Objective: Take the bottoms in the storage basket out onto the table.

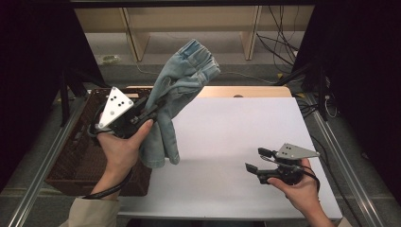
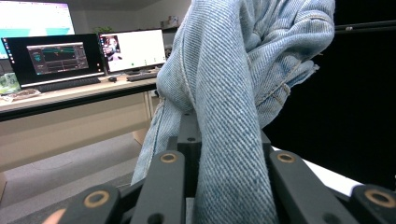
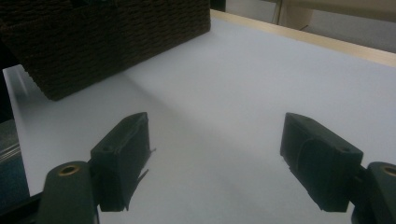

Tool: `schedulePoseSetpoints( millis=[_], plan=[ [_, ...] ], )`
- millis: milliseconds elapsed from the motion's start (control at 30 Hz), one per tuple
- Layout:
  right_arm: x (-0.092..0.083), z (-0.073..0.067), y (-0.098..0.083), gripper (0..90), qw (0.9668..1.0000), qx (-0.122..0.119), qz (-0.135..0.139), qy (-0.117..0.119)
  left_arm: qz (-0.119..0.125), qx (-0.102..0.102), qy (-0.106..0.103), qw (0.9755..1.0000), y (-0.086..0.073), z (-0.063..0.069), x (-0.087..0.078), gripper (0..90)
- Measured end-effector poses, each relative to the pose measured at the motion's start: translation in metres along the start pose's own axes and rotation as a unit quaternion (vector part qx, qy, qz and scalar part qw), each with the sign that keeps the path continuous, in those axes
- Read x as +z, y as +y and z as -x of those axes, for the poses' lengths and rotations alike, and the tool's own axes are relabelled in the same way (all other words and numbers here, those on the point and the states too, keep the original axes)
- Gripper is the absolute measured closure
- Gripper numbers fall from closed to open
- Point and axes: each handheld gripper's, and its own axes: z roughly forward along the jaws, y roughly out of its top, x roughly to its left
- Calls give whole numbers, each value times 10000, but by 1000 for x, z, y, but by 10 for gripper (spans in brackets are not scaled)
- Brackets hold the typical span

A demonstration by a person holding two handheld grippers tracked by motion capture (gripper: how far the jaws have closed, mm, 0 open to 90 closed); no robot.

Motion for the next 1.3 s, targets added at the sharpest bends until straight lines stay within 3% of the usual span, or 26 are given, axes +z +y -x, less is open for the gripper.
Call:
schedulePoseSetpoints(
  millis=[1300],
  plan=[
    [0,0,0,252,10000,3,-10,-5,-101,80,-459,9989,-1,26,18,751]
  ],
)
